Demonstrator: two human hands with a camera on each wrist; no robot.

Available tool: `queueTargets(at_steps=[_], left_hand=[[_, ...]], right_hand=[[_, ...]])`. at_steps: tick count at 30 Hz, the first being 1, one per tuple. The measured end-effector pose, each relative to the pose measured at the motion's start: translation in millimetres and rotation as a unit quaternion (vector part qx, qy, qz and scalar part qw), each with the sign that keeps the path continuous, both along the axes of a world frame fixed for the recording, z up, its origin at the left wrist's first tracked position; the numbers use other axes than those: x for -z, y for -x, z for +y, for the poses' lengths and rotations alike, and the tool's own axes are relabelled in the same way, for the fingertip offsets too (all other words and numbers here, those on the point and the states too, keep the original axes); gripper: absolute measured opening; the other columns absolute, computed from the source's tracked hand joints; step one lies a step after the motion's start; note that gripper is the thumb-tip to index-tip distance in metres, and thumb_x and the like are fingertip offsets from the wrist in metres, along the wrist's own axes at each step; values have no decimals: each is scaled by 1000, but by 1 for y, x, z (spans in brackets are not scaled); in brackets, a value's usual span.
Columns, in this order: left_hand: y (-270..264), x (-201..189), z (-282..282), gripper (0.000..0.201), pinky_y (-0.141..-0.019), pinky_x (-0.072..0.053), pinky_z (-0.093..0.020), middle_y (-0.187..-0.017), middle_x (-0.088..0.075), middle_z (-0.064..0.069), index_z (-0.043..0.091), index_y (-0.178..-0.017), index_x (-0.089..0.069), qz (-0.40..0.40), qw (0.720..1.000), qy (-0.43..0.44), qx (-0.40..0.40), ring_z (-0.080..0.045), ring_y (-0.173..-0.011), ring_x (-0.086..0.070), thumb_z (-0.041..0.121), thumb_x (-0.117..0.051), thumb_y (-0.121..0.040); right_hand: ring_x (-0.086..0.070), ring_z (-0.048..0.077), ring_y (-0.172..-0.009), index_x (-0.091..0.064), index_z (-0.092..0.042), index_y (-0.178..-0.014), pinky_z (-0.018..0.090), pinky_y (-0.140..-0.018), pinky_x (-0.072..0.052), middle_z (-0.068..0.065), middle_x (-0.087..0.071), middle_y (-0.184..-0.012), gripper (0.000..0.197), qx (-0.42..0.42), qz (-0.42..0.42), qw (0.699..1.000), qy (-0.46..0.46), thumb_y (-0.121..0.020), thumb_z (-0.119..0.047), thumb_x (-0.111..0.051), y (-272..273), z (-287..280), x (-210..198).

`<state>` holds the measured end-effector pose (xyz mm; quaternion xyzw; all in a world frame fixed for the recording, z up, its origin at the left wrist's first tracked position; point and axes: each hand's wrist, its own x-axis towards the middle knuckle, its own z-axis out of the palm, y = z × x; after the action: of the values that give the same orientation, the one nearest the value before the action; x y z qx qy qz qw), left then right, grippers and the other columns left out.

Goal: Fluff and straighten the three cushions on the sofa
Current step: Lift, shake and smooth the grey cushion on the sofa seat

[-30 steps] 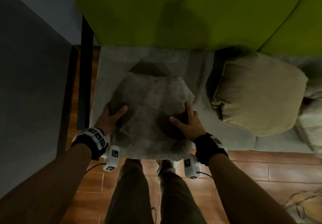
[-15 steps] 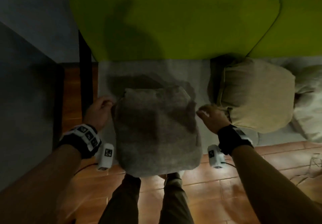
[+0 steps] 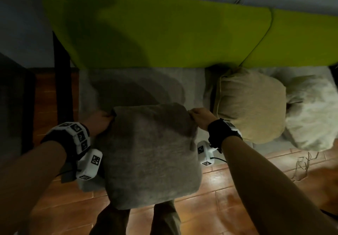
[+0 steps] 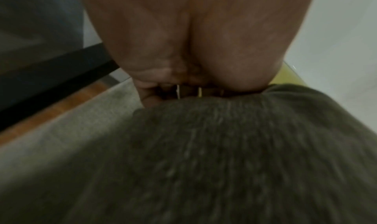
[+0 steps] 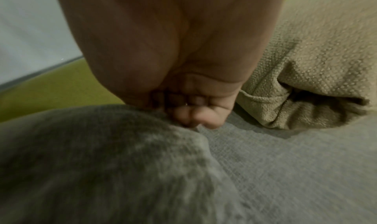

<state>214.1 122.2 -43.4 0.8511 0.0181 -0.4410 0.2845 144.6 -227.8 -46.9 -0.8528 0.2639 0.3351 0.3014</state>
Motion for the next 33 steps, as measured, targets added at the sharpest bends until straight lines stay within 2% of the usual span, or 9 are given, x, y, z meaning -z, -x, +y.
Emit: queueTargets(at_steps=[5, 9, 14, 17, 19, 23, 27, 30, 33], left_hand=[[3, -3, -8, 32, -107, -35, -39, -138, -53, -26, -1, -130, -58, 26, 998, 19, -62, -42, -129, -48, 12, -48, -102], [7, -12, -9, 36, -90, -50, -30, -105, -68, -10, 20, -132, -50, 57, 982, 106, -143, -27, -107, -67, 6, -51, -99], [16, -21, -13, 50, -111, -35, -42, -138, -51, 0, 36, -147, -39, 48, 994, 77, -62, -24, -126, -49, 45, -52, -99], [23, -31, -16, 43, -109, -37, -42, -136, -55, 8, 69, -123, -44, 28, 991, 116, -54, -18, -121, -52, 49, -64, -90], [25, -36, -13, 43, -106, -42, -43, -123, -58, 18, 83, -97, -48, 16, 990, 132, -44, -16, -116, -56, 51, -69, -78], [19, -28, -1, 45, -103, -48, -49, -129, -64, -6, 59, -114, -58, -46, 992, 74, -93, -29, -120, -59, 26, -70, -86], [10, -26, -2, 39, -101, -47, -44, -125, -65, -13, 18, -126, -65, -143, 984, -10, -104, -33, -118, -60, 17, -71, -88], [8, -30, 2, 30, -93, -51, -41, -108, -71, -13, 8, -110, -74, -197, 971, -41, -130, -32, -106, -65, 23, -76, -84], [9, -29, 14, 33, -86, -50, -40, -105, -70, -14, 8, -107, -72, -142, 975, -79, -153, -34, -100, -64, 37, -69, -90]], right_hand=[[-59, 27, -106, -68, -14, -121, 36, -94, -44, 11, -64, -125, 50, -32, 73, 996, -31, -107, -49, -35, -7, -2, -6], [-55, 26, -122, -69, -19, -114, 43, -113, -36, 6, -62, -128, 33, -31, 40, 992, -113, -108, -30, -38, -9, -7, -11], [-60, 23, -115, -65, -35, -105, 45, -110, -45, -1, -64, -118, 16, -17, 48, 990, -134, -94, -25, -58, -5, -18, -10], [-60, 21, -115, -64, -27, -129, 40, -107, -46, -4, -64, -120, 35, -94, 29, 988, -116, -96, -20, -54, -6, -19, -17], [-58, 15, -111, -62, -23, -133, 33, -100, -47, -3, -63, -121, 36, -40, -46, 992, -106, -99, -14, -54, -5, -25, -20], [-57, 11, -109, -63, -24, -132, 22, -89, -47, -5, -60, -115, 37, 115, -188, 974, -57, -98, -12, -62, 9, -42, -22], [-56, 13, -107, -48, -23, -148, 37, -102, -49, -2, -59, -124, 51, 192, -105, 963, -160, -99, -27, -64, 14, -41, -17], [-58, 13, -92, -65, -23, -122, 32, -84, -48, 0, -64, -109, 24, 112, -41, 978, -172, -102, -34, -58, 3, -42, -26], [-62, 22, -105, -66, -21, -116, 41, -95, -51, 1, -65, -109, 19, 53, -75, 989, -120, -98, -29, -63, -6, -50, -24]])
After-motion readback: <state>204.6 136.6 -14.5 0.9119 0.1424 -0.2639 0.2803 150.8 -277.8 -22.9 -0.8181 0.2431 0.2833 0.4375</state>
